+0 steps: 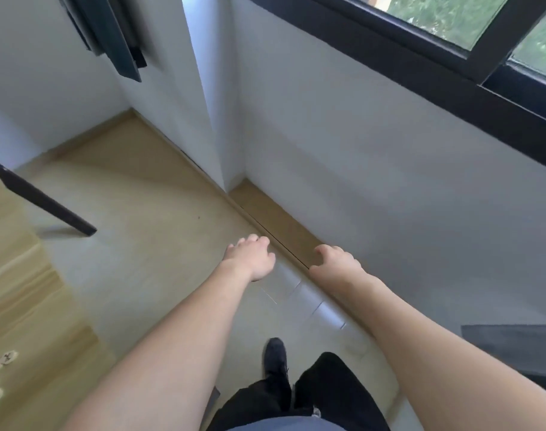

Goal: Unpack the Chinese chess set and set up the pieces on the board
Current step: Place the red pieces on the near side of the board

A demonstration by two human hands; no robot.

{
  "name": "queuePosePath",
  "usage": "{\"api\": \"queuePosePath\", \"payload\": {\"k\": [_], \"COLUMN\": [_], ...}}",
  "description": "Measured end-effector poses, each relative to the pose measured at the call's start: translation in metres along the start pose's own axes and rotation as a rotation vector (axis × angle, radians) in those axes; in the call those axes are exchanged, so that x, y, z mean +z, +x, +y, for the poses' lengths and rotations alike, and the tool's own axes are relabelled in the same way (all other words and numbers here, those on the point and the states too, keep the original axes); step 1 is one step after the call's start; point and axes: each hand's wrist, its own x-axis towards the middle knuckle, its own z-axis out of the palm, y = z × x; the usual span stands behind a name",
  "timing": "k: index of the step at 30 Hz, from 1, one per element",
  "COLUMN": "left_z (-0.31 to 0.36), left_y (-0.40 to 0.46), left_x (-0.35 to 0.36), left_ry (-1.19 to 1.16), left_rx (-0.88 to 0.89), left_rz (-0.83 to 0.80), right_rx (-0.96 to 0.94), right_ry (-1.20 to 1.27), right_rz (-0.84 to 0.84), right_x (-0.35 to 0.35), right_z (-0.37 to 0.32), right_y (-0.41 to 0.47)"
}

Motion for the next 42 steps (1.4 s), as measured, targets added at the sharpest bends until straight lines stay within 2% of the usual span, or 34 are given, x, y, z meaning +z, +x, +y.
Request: {"api": "queuePosePath", "payload": {"k": [5, 17, 27, 34, 42], "left_z": [-0.045, -0.183, -0.261, -0.311, -0.368], "left_y": [0.02, 0.023, -0.048, -0.108, -0.16], "left_x": [-0.02, -0.055, -0.012, 0.033, 0.082], "left_ry": [-0.091, -0.408, -0.726, -0.802, -0.756], "left_rx": [-0.138, -0.634, -0.961, -1.186, -1.288], "left_rz": [-0.005, 0.108, 0.286, 0.43, 0.553], "right_rx": [-0.105, -0.547, -0.88, -1.055, -1.207], "right_ry": [-0.126, -0.483, -0.765, -0.892, -0.986], "right_rz": [-0.051, -0.179, -0.313, -0.398, -0.49], "right_x": [-0.024, -0.03, 0.038, 0.113, 0.203], "right_z": [-0.049, -0.244, -0.378, -0.457, -0.525], "right_y": [0.049, 0.149, 0.134, 0.091, 0.044]}}
